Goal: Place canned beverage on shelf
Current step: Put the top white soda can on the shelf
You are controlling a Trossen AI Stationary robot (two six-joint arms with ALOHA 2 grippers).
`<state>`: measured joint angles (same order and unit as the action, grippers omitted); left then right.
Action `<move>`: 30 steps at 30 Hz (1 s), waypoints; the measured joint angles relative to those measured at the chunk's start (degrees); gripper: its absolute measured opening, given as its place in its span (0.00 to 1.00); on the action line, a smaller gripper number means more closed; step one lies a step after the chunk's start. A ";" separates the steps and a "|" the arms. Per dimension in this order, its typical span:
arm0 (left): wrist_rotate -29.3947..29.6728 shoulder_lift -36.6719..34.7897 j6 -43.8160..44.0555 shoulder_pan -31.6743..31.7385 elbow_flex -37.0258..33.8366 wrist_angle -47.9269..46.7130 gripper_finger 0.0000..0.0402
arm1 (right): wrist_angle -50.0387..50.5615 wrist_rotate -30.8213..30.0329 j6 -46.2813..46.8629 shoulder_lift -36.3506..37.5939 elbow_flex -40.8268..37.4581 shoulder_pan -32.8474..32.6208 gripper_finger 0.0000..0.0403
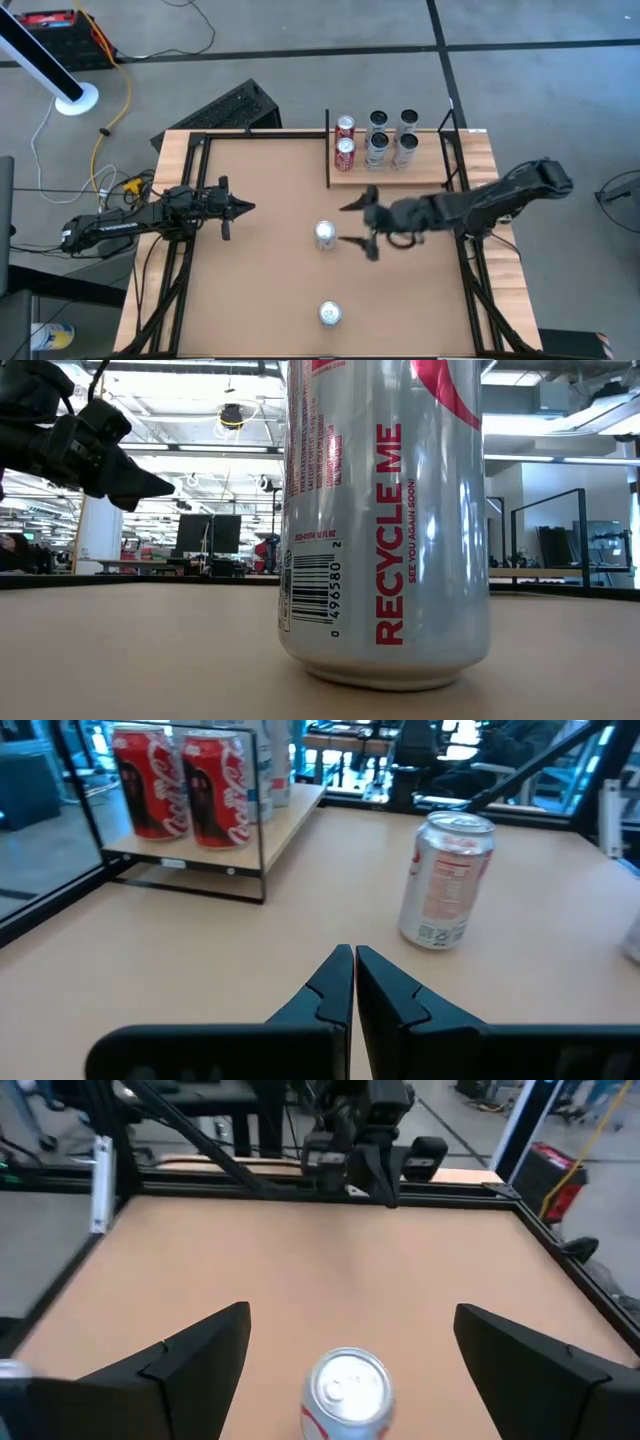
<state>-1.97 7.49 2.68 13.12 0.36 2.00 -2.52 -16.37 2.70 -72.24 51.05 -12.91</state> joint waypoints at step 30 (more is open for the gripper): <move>-3.69 0.02 3.17 0.00 0.01 0.74 0.00 | -13.58 1.48 4.41 -21.87 -0.02 2.93 0.92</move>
<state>-5.66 7.51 5.85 13.13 0.37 2.74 -16.10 -14.90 7.11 -94.11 51.03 -9.98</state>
